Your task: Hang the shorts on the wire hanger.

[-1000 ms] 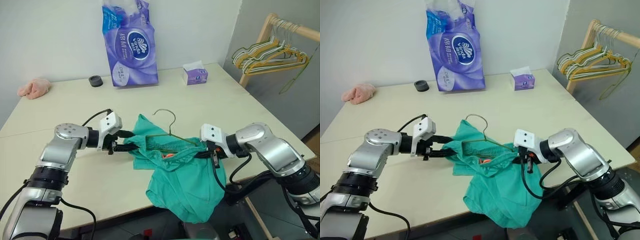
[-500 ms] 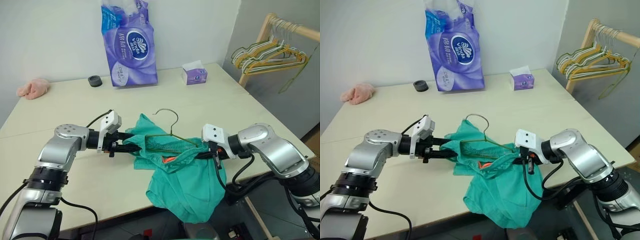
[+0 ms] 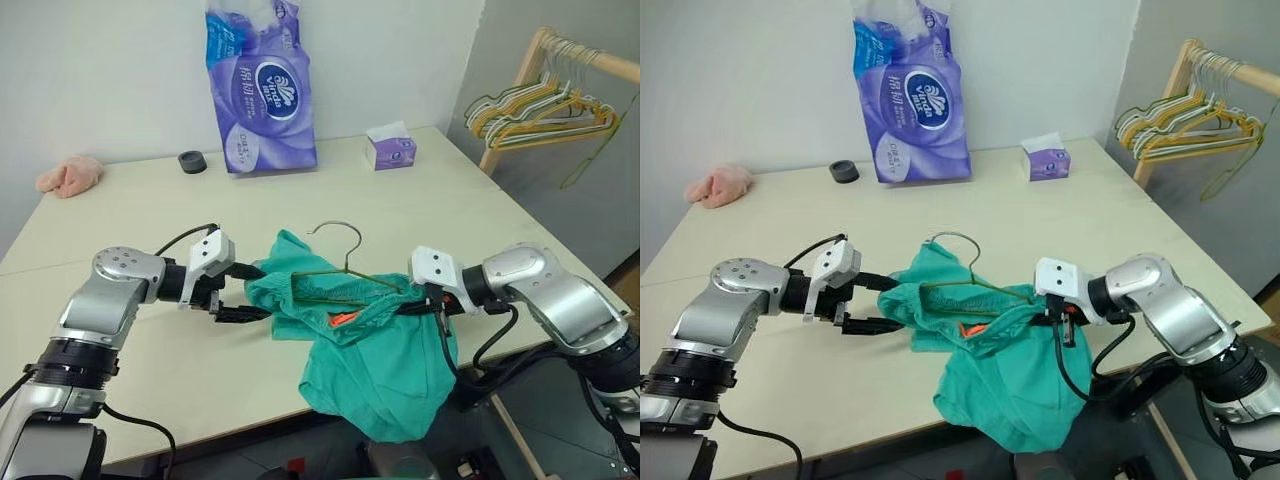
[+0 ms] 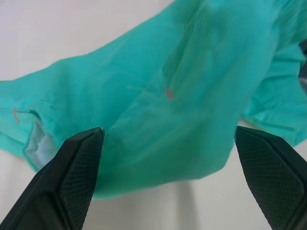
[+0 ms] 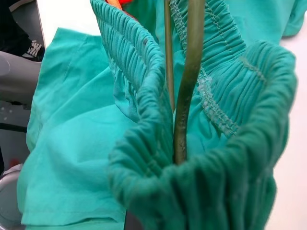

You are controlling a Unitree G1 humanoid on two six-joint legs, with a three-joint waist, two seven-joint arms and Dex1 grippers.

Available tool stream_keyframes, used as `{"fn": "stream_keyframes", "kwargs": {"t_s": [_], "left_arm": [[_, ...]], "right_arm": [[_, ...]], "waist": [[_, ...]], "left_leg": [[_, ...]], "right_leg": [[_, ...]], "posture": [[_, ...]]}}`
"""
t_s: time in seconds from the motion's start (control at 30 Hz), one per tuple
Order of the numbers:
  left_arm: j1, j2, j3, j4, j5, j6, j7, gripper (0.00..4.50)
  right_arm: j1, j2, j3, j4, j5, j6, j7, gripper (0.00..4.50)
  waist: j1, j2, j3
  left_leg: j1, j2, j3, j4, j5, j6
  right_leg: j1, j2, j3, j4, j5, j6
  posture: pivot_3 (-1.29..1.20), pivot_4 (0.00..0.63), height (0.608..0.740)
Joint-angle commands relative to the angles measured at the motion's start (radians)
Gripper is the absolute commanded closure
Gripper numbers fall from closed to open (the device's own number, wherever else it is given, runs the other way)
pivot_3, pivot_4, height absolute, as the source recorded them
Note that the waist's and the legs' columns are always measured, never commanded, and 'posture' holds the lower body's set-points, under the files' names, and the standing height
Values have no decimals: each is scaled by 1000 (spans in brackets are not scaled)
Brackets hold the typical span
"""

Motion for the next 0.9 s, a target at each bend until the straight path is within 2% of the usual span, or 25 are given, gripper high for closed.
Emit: {"fn": "stream_keyframes", "kwargs": {"t_s": [0.03,0.3,0.43,0.8,0.9], "left_arm": [[-33,-5,0,18,18,-65,-8,12],[-48,-29,-11,75,47,-182,-19,12],[-56,-52,-8,103,60,-214,-1,906],[-60,-69,-2,115,63,-216,11,4401],[-65,-72,3,124,65,-198,30,4469]], "right_arm": [[-6,-15,-44,-44,37,7,20,4500],[-4,-25,-52,-49,54,18,18,4500],[-4,-27,-53,-50,58,20,20,4500],[6,-35,-75,-46,91,65,22,4500],[17,-52,-86,-50,104,69,35,4500]], "waist": [[0,0,0],[-3,0,0],[-4,0,0],[-11,0,0],[-13,0,0]], "left_leg": [[0,0,0,0,0,0],[0,0,0,0,0,0],[0,0,0,0,0,0],[0,0,0,0,0,0],[0,0,0,0,0,0]], "right_leg": [[0,0,0,0,0,0],[0,0,0,0,0,0],[0,0,0,0,0,0],[0,0,0,0,0,0],[0,0,-1,0,0,0]], "posture": [[-377,30,740],[-383,24,740],[-383,23,740],[-383,21,740],[-379,22,740]]}}
